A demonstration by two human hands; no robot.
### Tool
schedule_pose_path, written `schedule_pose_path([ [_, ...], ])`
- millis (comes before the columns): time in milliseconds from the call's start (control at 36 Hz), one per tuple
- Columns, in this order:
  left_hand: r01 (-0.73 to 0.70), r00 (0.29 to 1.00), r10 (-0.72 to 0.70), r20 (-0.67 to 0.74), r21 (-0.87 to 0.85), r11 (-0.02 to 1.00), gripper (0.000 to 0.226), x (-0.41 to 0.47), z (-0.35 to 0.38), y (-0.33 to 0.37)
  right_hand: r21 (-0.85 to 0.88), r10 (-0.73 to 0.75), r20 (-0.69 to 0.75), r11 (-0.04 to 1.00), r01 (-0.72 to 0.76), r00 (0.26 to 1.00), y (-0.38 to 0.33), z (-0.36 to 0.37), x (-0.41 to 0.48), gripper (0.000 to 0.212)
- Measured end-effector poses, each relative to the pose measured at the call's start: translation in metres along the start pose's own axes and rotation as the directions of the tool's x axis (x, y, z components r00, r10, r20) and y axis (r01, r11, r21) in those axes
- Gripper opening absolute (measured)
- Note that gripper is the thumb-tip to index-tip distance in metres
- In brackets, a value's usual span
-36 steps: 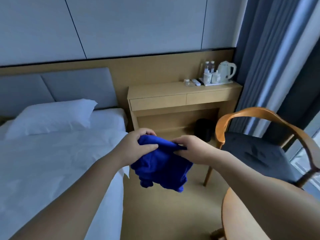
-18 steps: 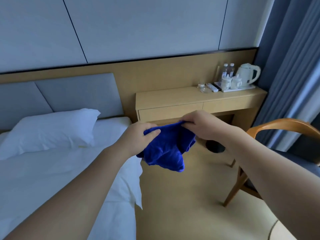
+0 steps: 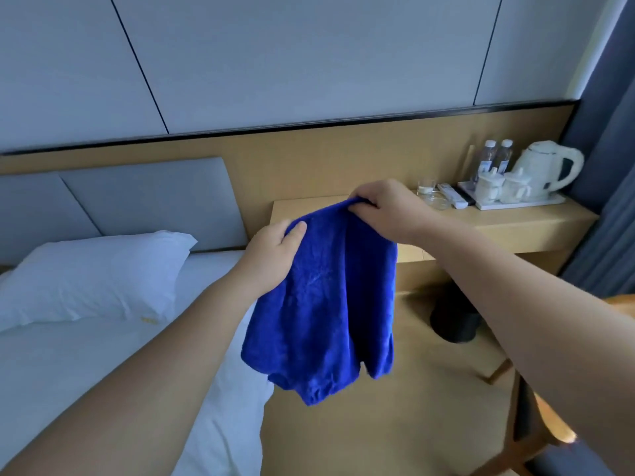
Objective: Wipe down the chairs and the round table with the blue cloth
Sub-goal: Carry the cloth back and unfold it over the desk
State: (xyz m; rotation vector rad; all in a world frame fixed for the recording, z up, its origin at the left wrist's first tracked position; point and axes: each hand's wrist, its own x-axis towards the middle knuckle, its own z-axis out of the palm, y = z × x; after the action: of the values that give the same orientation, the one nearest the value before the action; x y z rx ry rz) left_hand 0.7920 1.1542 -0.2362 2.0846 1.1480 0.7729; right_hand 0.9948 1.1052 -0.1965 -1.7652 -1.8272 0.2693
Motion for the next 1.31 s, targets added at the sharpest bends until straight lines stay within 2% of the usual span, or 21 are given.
schedule_pose_path([
  [83,0.011,0.999,-0.012,-0.051,-0.008,1.000,0.039,0.029,0.008,0.004,0.072,-0.066,-0.001,0.995,0.066,0.998,0.010,-0.016,0.034,0.021],
  [194,0.031,0.997,-0.035,0.076,0.054,0.998,0.027,0.063,0.008,0.002,-0.067,-0.152,0.131,0.985,0.162,0.980,0.029,-0.036,0.069,0.017],
  [278,0.007,0.989,-0.037,0.140,0.208,0.978,0.036,0.088,0.008,-0.012,-0.075,-0.183,0.078,0.979,0.189,0.980,0.051,-0.047,0.091,0.019],
  [333,0.016,0.992,-0.047,0.114,0.259,0.966,0.027,0.107,0.012,-0.023,-0.063,-0.210,0.039,0.975,0.212,0.977,0.060,-0.053,0.106,0.022],
  [445,0.066,0.991,-0.092,0.099,0.240,0.968,0.010,0.144,0.028,-0.050,-0.110,-0.247,0.034,0.962,0.250,0.968,0.077,-0.062,0.138,0.022],
  [556,0.075,0.997,-0.076,0.002,0.132,0.988,0.017,0.181,0.032,-0.064,-0.187,-0.208,-0.017,0.962,0.201,0.978,0.107,-0.073,0.169,0.021],
  [639,0.028,0.997,-0.021,-0.076,0.102,0.994,0.020,0.221,0.023,-0.066,-0.214,-0.146,-0.029,0.967,0.136,0.989,0.136,-0.078,0.197,0.019],
  [806,-0.166,0.971,0.200,-0.131,0.230,0.959,0.036,0.326,-0.013,-0.061,-0.250,-0.105,-0.109,0.965,0.075,0.988,0.167,-0.095,0.265,0.014],
  [861,-0.248,0.944,0.294,-0.148,0.268,0.931,0.031,0.361,-0.031,-0.052,-0.275,-0.084,-0.135,0.960,0.044,0.987,0.171,-0.102,0.290,0.015],
  [1000,-0.376,0.878,0.455,-0.147,0.375,0.847,0.042,0.439,-0.071,-0.038,-0.316,-0.081,-0.235,0.949,0.003,0.969,0.176,-0.113,0.351,0.020],
  [1139,-0.400,0.860,0.491,-0.138,0.417,0.816,0.043,0.505,-0.083,-0.051,-0.315,-0.090,-0.280,0.949,-0.003,0.956,0.186,-0.109,0.409,0.023],
  [1306,-0.342,0.909,0.410,-0.077,0.426,0.838,0.031,0.569,-0.065,-0.091,-0.300,-0.021,-0.207,0.953,-0.043,0.978,0.222,-0.079,0.474,0.024],
])
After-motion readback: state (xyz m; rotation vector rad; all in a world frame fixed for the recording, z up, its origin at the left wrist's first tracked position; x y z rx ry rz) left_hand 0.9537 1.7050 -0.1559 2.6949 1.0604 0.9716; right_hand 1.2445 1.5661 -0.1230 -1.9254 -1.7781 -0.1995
